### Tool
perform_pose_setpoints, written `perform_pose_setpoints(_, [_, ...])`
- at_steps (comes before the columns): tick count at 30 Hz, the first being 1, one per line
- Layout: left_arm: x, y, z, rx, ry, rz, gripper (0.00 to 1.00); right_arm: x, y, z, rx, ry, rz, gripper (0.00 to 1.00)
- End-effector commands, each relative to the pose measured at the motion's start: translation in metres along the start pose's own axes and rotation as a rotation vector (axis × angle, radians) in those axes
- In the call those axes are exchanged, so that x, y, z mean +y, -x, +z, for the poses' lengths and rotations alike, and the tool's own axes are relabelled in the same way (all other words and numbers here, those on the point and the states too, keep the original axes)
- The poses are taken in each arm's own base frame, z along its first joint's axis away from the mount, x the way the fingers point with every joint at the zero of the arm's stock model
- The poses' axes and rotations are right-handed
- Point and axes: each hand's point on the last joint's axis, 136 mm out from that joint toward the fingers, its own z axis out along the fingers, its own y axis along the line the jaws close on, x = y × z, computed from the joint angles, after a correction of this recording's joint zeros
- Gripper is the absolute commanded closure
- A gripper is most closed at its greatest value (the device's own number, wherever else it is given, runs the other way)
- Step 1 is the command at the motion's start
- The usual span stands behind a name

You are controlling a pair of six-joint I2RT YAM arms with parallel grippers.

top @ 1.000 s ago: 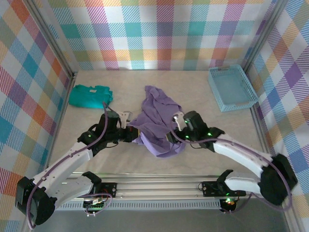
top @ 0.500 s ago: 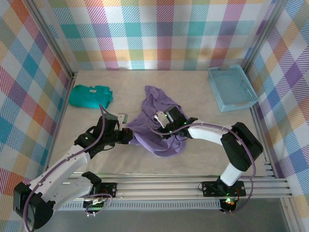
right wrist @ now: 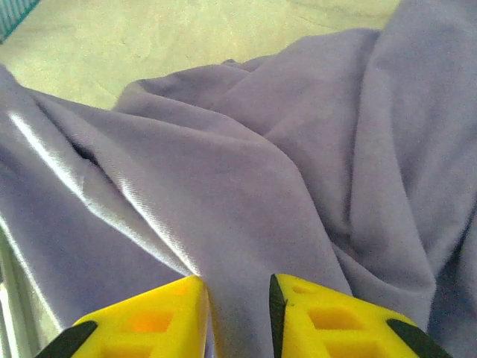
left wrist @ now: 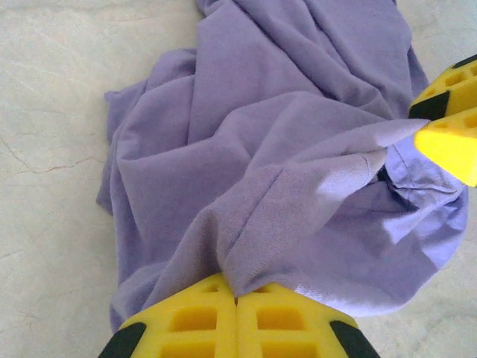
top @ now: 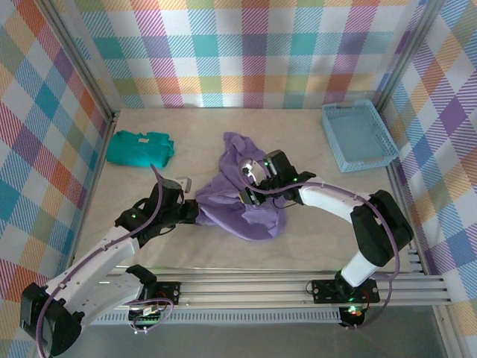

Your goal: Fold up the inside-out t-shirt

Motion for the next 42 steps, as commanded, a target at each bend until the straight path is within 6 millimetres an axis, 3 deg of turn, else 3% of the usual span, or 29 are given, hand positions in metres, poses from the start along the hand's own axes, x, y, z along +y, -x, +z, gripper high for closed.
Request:
perform_pose_setpoints(1, [-0.006,0.007,-0.004,-0.045,-0.033,-0.010,1.00,0.007,0.004,0.007,0.004,0.072,0.029,0.70])
perform_pose_setpoints(6, [-0.008,0.007,-0.006,-0.040,-0.038,-0.006,1.00,-0.002,-0.009,0.016,0.043,0.047,0.019,0.64])
perform_pose_setpoints(9, [-0.007,0.006,-0.007,-0.043,-0.039,-0.005,1.00,-0.005,-0.007,0.017,0.037,0.038,0.023,0.77])
perform_pose_setpoints(11, [-0.005,0.004,-0.005,-0.041,-0.028,-0.005,1.00,-0.001,0.004,0.012,0.005,0.046,0.025,0.87])
perform_pose_setpoints(19, [0.000,-0.015,0.017,0.044,-0.022,-0.020,0.99,0.035,0.040,-0.028,-0.120,0.183,0.070,0.96])
perform_pose_setpoints(22, [-0.009,-0.021,0.025,0.094,-0.063,-0.004,0.90,0.053,0.047,-0.043,-0.168,0.253,0.091,0.97])
perform_pose_setpoints(25, [-0.029,-0.011,0.018,0.044,-0.173,0.001,0.68,0.065,0.048,-0.056,-0.201,0.296,0.102,0.99])
perform_pose_setpoints(30, [-0.058,0.023,-0.014,-0.153,-0.348,-0.016,0.26,0.069,0.045,-0.068,-0.216,0.279,0.085,1.00])
perform_pose_setpoints(32, [-0.068,0.030,-0.022,-0.174,-0.385,-0.001,0.17,0.073,0.046,-0.071,-0.220,0.293,0.087,1.00])
perform_pose_setpoints(38, [-0.091,0.037,-0.022,-0.172,-0.280,0.260,0.10,0.081,0.050,-0.077,-0.206,0.333,0.115,1.00])
perform_pose_setpoints(42, [-0.098,0.039,-0.010,-0.147,-0.209,0.387,0.09,0.087,0.051,-0.081,-0.195,0.354,0.126,1.00])
